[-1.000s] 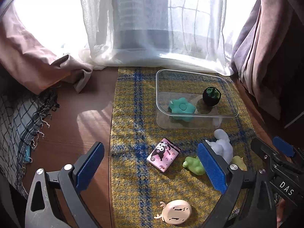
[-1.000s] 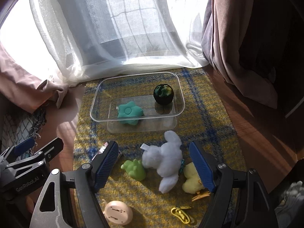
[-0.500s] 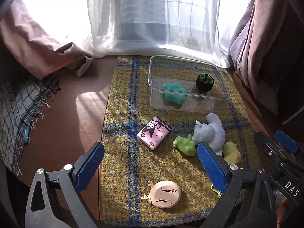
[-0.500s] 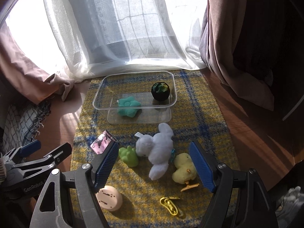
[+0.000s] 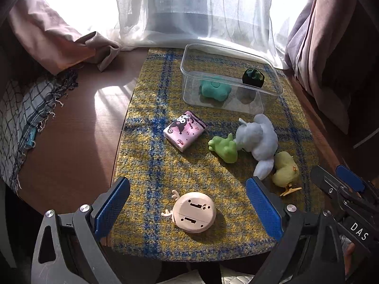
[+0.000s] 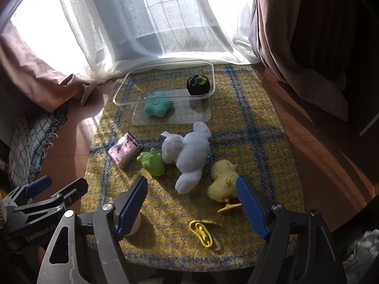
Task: Organize objects
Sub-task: 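Withdraw both grippers from the clear box back over the mat, then grasp the yellow lanyard clip with the right gripper while the left grasps the beige round case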
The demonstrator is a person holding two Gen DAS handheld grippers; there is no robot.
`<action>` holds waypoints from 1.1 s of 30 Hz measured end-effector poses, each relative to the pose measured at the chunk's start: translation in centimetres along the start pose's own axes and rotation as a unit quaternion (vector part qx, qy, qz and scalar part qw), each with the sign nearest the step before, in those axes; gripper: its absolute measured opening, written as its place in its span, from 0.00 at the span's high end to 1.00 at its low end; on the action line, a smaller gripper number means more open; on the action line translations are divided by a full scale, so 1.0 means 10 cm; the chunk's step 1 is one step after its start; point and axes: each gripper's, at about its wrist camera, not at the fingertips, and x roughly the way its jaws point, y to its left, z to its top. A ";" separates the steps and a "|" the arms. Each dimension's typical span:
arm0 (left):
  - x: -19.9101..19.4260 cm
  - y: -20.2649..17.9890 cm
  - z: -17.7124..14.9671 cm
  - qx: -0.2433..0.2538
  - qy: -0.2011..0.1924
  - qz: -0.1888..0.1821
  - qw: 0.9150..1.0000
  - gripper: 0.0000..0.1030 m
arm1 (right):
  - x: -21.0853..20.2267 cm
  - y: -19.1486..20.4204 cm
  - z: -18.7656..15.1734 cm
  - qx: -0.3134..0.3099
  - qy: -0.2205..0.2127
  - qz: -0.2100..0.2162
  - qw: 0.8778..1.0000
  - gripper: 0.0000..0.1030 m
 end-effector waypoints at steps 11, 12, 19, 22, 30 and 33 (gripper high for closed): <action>0.15 -0.06 -0.28 -0.018 0.032 -0.001 0.999 0.03 | 0.16 -0.06 -0.27 0.013 0.068 0.064 0.996 0.25; 0.16 -0.07 -0.30 -0.020 0.035 -0.001 0.999 0.03 | 0.17 -0.07 -0.29 0.012 0.072 0.066 0.995 0.25; 0.28 -0.10 -0.41 -0.018 0.051 0.008 0.999 0.03 | 0.32 -0.11 -0.44 0.009 0.104 0.075 0.992 0.25; 0.33 -0.10 -0.44 -0.016 0.057 0.011 0.998 0.03 | 0.39 -0.12 -0.48 0.006 0.118 0.081 0.990 0.25; 0.51 -0.12 -0.50 -0.020 0.077 0.014 0.997 0.03 | 0.63 -0.13 -0.59 -0.001 0.164 0.095 0.982 0.29; 0.58 -0.14 -0.51 -0.018 0.082 0.017 0.996 0.03 | 0.75 -0.12 -0.64 -0.011 0.191 0.109 0.976 0.33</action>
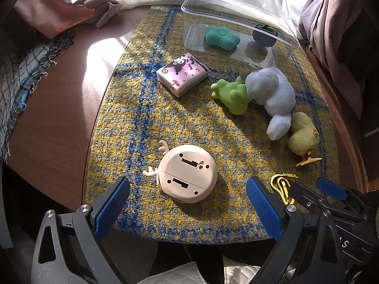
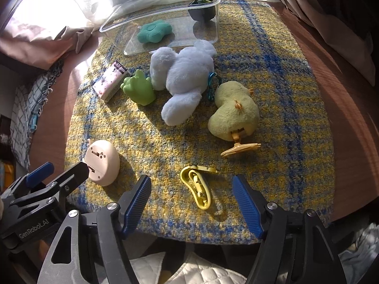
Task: Organize objects
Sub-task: 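Grasp the yellow lanyard clip with the right gripper while the left grasps the beige round case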
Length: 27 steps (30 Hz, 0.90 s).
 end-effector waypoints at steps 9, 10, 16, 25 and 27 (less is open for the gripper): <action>0.19 -0.04 -0.02 0.002 0.020 0.008 1.000 0.03 | 0.33 -0.08 -0.01 -0.003 0.057 0.008 0.998 0.46; 0.21 -0.04 -0.02 0.001 0.023 0.008 1.000 0.03 | 0.35 -0.08 -0.02 -0.006 0.061 0.009 0.998 0.47; 0.26 -0.05 -0.02 0.003 0.030 0.009 0.999 0.03 | 0.45 -0.08 -0.02 -0.018 0.081 0.011 0.997 0.53; 0.31 -0.06 -0.02 0.009 0.038 0.008 0.999 0.03 | 0.58 -0.07 -0.06 -0.036 0.107 0.015 0.994 0.63; 0.33 -0.06 -0.02 0.011 0.041 0.006 0.999 0.03 | 0.58 -0.08 -0.06 -0.035 0.106 0.014 0.994 0.66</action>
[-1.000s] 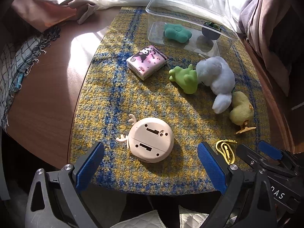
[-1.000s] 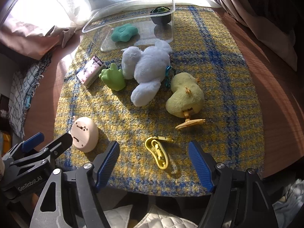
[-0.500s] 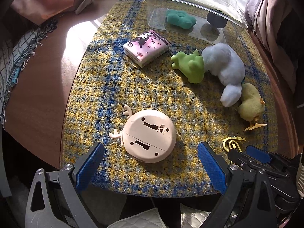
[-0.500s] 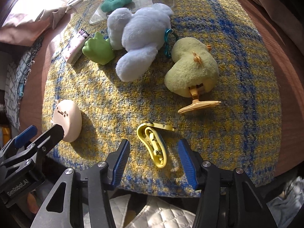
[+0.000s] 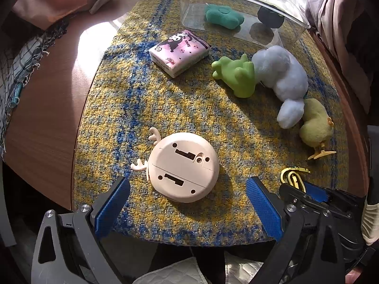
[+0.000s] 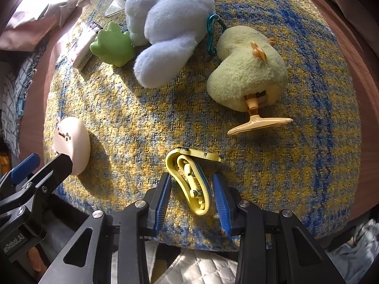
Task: Organize objects
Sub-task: 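Grasp the yellow lanyard clip with the right gripper while the left grasps the beige round case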
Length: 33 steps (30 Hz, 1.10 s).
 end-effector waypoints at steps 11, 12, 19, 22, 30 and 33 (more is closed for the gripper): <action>0.00 -0.10 -0.02 0.026 0.018 -0.024 0.999 0.03 | -0.21 0.03 -0.07 -0.004 0.000 0.055 0.998 0.79; 0.00 -0.11 -0.02 0.030 0.019 -0.027 0.999 0.03 | -0.24 0.03 -0.08 -0.001 -0.003 0.058 0.998 0.79; -0.03 -0.13 0.06 0.065 0.027 -0.039 0.997 0.03 | -0.38 0.02 -0.02 0.034 -0.027 0.089 0.995 0.79; -0.01 -0.14 0.08 0.082 0.034 -0.036 0.995 0.03 | -0.46 0.11 0.02 0.042 -0.039 0.095 0.994 0.79; 0.15 -0.14 0.11 0.102 0.061 -0.043 0.992 0.03 | -0.57 0.19 0.03 0.066 -0.053 0.102 0.991 0.79; 0.24 -0.12 0.11 0.104 0.072 -0.043 0.991 0.04 | -0.56 0.21 0.09 0.090 -0.053 0.142 0.984 0.79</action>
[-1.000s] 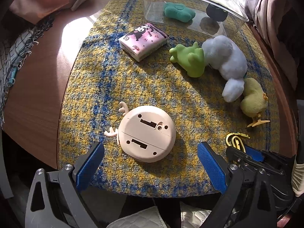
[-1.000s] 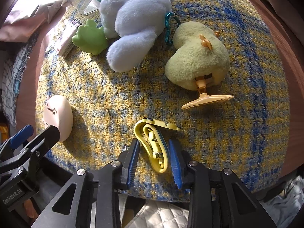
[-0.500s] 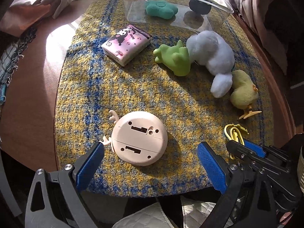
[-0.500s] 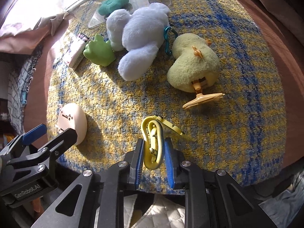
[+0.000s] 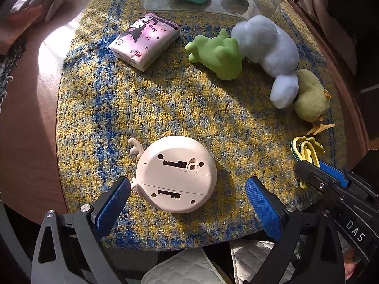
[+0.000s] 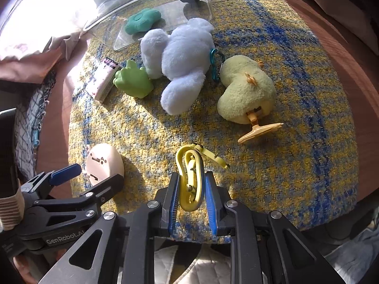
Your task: Organize objects
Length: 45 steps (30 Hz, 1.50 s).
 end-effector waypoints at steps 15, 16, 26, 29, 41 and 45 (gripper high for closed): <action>0.13 0.17 0.01 0.021 0.004 0.012 1.000 0.25 | 0.21 0.16 -0.01 0.006 0.008 -0.013 1.000 0.79; 0.12 0.19 0.01 0.022 0.001 0.011 1.000 0.28 | 0.21 0.17 -0.01 0.007 0.009 -0.013 1.000 0.79; 0.03 0.32 -0.02 0.023 -0.014 -0.016 1.000 0.31 | 0.16 0.24 0.00 0.012 0.003 -0.019 1.000 0.79; 0.00 0.37 -0.02 0.021 -0.015 -0.021 0.999 0.31 | 0.14 0.26 0.02 0.015 0.000 -0.020 1.000 0.79; -0.37 0.65 0.08 0.031 -0.052 -0.039 0.997 0.31 | -0.07 0.37 0.12 0.070 -0.036 0.002 0.997 0.79; -0.48 0.73 0.30 0.037 -0.066 -0.047 0.996 0.31 | -0.14 0.45 0.18 0.077 -0.047 0.002 0.996 0.79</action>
